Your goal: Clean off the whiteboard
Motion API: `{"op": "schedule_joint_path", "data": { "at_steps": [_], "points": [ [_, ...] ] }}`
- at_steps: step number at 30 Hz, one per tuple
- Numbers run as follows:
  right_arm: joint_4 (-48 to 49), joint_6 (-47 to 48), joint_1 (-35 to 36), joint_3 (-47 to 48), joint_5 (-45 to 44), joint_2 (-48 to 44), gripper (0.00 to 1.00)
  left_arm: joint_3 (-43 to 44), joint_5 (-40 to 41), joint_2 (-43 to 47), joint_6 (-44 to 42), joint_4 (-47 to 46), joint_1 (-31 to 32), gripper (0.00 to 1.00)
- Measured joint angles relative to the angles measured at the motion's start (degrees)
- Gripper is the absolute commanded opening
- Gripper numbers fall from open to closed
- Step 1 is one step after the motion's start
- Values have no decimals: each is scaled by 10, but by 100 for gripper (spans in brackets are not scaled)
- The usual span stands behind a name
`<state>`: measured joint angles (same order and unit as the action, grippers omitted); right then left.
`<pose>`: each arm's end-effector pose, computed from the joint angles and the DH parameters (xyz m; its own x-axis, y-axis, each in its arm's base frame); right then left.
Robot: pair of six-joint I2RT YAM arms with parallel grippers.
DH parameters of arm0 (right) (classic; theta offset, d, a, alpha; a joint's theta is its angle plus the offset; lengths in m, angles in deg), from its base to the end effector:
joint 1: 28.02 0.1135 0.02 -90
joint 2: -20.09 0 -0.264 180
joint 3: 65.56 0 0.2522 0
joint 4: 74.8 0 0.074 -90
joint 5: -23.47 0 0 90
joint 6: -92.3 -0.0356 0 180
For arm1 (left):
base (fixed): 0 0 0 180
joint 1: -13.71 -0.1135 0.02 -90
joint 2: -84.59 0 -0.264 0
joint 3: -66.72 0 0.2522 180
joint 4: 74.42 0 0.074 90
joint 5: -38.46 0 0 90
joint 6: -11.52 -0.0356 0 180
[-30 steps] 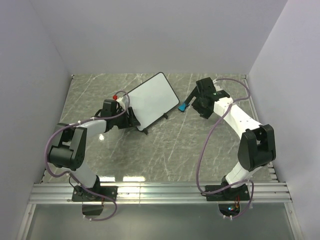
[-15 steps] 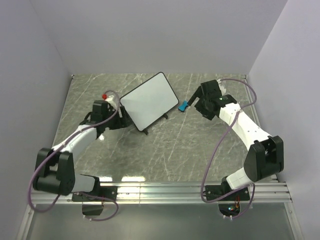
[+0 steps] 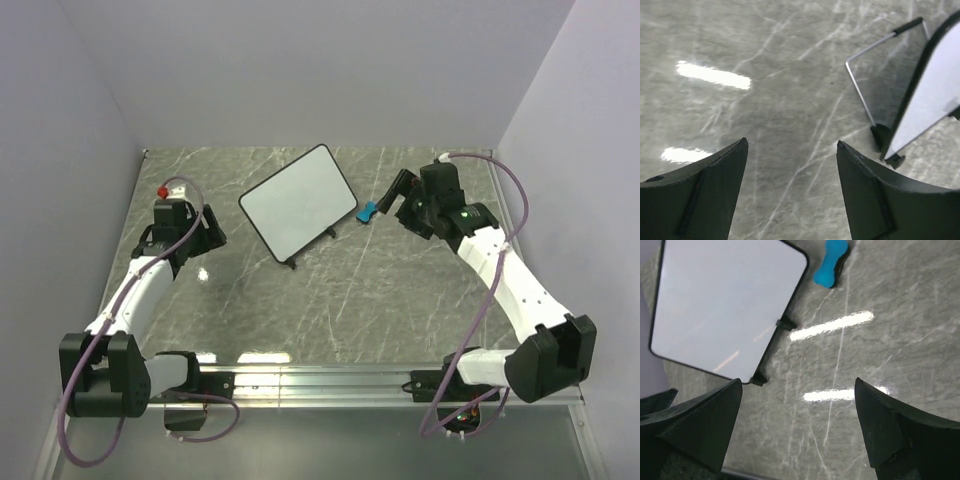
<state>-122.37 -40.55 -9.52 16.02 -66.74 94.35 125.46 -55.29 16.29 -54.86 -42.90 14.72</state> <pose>0.2676 0.0894 0.3289 -0.6632 0.4952 -0.5612 0.1860 0.8353 0.5173 0.2536 -0.0068 0.2449 -0.6288 -0.3888 -0.6734 -0.2020 0.9180 -0.3414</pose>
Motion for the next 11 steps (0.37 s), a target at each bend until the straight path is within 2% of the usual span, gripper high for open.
{"op": "schedule_joint_path", "data": {
  "at_steps": [5,7,11],
  "points": [
    [1,17,0,0,30,-22,100,7,53,18,1,24,-4,78],
    [11,28,0,-7,43,-32,90,16,75,21,1,30,-5,78],
    [18,47,0,-9,67,-40,94,30,108,21,1,36,-18,79]
  ]
}}
